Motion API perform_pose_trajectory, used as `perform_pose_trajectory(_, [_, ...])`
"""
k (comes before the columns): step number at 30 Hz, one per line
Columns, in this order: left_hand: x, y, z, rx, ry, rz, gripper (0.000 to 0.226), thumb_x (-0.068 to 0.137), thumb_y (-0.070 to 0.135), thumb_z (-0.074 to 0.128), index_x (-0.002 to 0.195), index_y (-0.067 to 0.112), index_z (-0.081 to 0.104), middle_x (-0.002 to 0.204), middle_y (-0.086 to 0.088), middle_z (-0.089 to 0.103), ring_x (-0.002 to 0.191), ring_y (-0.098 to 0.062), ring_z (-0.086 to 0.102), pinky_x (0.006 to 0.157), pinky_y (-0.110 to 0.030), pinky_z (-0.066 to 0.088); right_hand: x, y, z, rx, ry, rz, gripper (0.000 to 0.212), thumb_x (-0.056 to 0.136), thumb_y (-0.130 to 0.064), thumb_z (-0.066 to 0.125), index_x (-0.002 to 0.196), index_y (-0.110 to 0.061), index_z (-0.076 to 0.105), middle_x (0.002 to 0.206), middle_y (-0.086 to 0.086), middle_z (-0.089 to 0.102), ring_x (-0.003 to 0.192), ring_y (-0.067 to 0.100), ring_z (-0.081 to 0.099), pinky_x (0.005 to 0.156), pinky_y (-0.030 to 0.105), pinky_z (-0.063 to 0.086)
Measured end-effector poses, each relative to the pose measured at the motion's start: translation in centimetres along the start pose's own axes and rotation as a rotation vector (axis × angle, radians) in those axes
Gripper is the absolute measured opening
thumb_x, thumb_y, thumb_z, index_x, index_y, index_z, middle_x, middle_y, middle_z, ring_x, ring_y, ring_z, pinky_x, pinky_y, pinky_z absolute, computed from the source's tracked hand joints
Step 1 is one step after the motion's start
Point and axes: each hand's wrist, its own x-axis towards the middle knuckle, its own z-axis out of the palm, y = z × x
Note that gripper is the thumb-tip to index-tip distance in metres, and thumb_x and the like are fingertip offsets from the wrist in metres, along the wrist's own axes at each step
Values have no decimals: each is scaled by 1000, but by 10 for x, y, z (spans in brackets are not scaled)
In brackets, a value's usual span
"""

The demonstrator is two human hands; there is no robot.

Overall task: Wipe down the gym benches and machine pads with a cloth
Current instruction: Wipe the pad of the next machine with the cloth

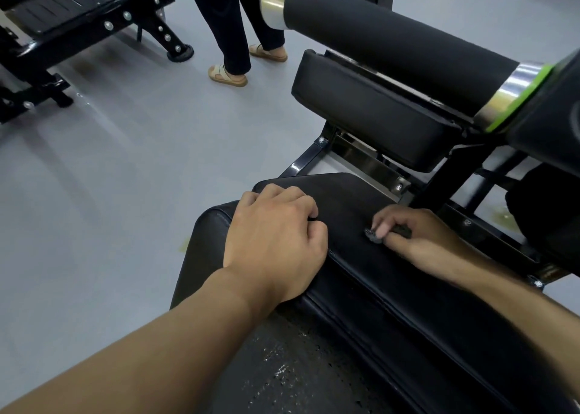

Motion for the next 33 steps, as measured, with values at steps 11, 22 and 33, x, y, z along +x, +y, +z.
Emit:
perform_pose_trajectory(11, [0, 0, -1, -16, 8, 5, 50, 84, 40, 20, 96, 31, 68, 102, 16, 65, 100, -10, 51, 89, -30, 32, 7, 13, -4, 13, -6, 48, 31, 83, 10, 61, 69, -18, 67, 93, -7, 67, 88, 0, 61, 80, 11, 42])
perform_pose_trajectory(22, [0, 0, -1, -44, 19, -2, 45, 84, 38, 24, 91, 30, 68, 98, 17, 66, 98, -11, 53, 86, -30, 32, 28, 33, -2, 68, 3, 98, 34, 84, 12, 60, 71, -19, 65, 94, -4, 67, 87, 1, 62, 81, 13, 44])
perform_pose_trajectory(33, [-1, -2, -1, -85, 41, 2, 40, 84, 37, 29, 87, 29, 68, 95, 18, 67, 95, -10, 54, 83, -29, 33, 42, 45, -5, 44, 35, 194, 36, 85, 8, 59, 71, -24, 64, 89, -7, 64, 85, 8, 61, 76, 9, 44])
